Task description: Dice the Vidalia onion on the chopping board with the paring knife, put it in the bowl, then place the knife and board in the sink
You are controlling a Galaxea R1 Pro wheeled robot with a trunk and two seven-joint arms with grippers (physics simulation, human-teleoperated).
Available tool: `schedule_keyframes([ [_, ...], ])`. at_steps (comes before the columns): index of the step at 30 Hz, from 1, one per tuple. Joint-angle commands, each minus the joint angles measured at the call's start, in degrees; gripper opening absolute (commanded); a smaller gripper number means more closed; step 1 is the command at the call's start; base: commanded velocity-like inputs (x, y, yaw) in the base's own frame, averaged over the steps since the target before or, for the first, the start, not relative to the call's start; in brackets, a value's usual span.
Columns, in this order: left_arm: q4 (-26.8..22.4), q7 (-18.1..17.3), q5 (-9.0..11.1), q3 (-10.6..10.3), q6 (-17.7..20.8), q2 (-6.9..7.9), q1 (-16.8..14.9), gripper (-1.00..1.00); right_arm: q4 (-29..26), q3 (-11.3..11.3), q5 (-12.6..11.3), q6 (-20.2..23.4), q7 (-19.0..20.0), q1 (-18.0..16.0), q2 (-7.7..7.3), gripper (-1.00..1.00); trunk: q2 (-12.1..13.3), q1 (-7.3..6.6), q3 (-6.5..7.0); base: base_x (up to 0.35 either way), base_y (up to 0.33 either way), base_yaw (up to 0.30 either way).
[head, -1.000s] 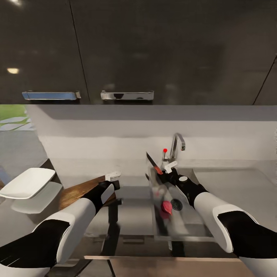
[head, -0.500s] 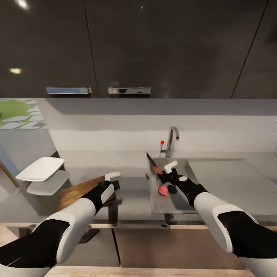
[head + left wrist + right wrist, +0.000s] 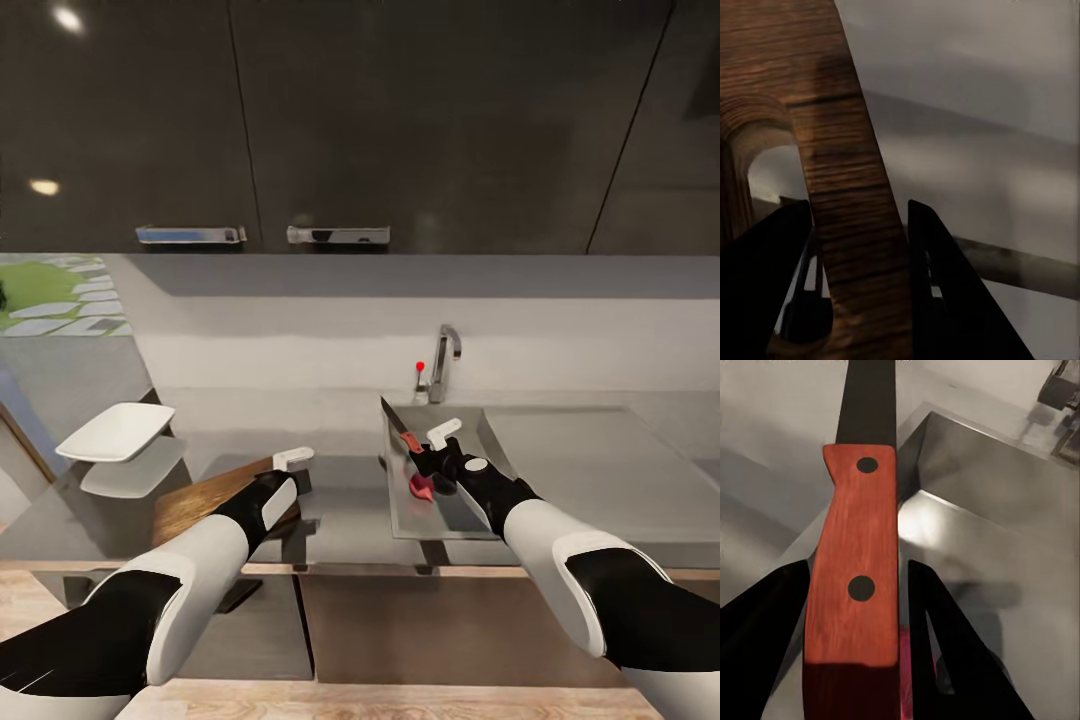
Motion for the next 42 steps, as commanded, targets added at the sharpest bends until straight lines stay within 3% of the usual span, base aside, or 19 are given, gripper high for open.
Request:
schedule_keyframes([
  [1,-0.1,0.5,0.5,-0.5,0.3,0.04,0.0,-1.0,0.1,0.0,0.6,-0.3,0.0,-0.1,0.0,-1.0,-0.1,0.04,-0.04,-0.001,0.0,0.0],
  [18,1.2,0.4,0.3,-0.7,0.4,-0.01,0.0,-1.0,0.1,-0.2,0.7,-0.4,0.0,-0.1,-0.33,-1.0,-0.1,0.04,1.49,0.0,-0.001,0.0],
  [28,1.3,0.4,0.2,-0.8,0.4,0.04,0.0,-1.0,0.1,-0.2,0.7,-0.4,0.0,-0.1,-0.52,-1.0,-0.1,0.04,2.39,0.064,-0.182,-0.004],
  [42,1.5,0.3,0.1,-0.8,0.4,0.19,0.0,-1.0,0.2,-0.2,0.7,-0.4,0.0,-0.1,-0.55,-1.0,-0.1,0.04,3.65,0.01,-0.023,-0.114],
])
